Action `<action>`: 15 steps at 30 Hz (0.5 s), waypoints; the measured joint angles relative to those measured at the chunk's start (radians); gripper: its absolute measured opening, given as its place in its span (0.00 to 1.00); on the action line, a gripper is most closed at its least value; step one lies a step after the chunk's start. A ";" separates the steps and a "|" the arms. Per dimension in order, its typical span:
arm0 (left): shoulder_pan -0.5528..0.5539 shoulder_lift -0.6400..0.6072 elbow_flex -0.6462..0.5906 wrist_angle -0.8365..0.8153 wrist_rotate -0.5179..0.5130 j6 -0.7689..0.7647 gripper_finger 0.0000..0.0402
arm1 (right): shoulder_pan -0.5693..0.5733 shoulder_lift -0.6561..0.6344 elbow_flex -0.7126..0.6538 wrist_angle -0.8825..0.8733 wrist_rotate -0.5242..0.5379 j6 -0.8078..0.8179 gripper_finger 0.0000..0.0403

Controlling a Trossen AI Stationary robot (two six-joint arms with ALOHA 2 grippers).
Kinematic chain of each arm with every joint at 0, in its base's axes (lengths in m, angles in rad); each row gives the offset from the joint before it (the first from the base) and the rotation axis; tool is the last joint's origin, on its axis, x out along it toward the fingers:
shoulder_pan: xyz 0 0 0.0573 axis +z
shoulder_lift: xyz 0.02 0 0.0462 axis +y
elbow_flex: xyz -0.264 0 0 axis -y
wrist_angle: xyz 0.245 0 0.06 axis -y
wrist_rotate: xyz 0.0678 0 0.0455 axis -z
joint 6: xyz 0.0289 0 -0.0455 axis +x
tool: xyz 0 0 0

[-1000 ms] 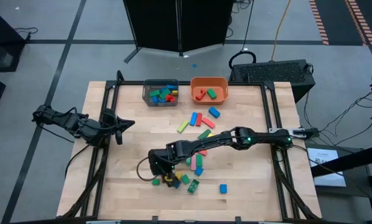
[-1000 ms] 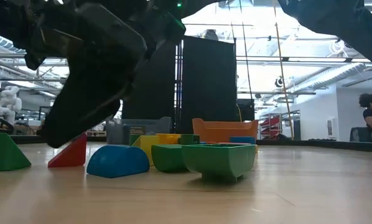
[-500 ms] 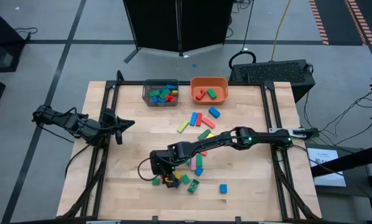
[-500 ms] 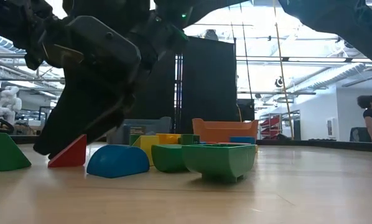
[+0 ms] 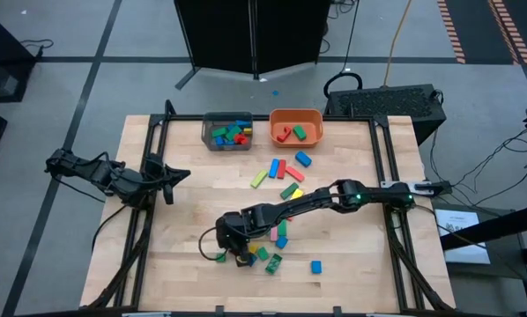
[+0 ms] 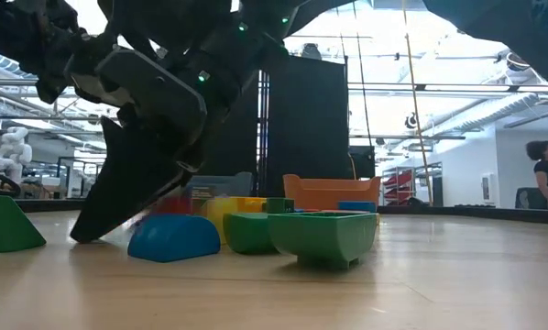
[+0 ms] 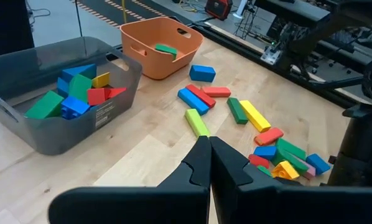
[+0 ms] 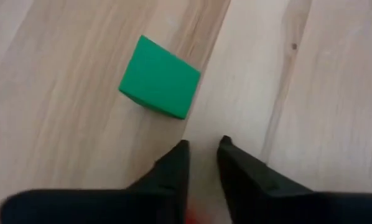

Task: Sort blocks by size
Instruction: Put the small red block into the black bin

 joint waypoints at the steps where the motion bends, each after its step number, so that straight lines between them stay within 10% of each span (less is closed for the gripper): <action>1: 0.000 0.000 0.000 -0.002 0.000 -0.001 0.00 | 0.000 -0.002 0.001 -0.003 0.002 -0.005 0.14; 6: 0.000 0.000 0.000 -0.004 0.000 -0.003 0.00 | -0.034 -0.030 -0.003 -0.008 -0.021 -0.034 0.01; 15: 0.000 0.000 0.000 -0.005 0.000 -0.008 0.00 | -0.135 -0.168 -0.011 -0.175 0.021 -0.110 0.13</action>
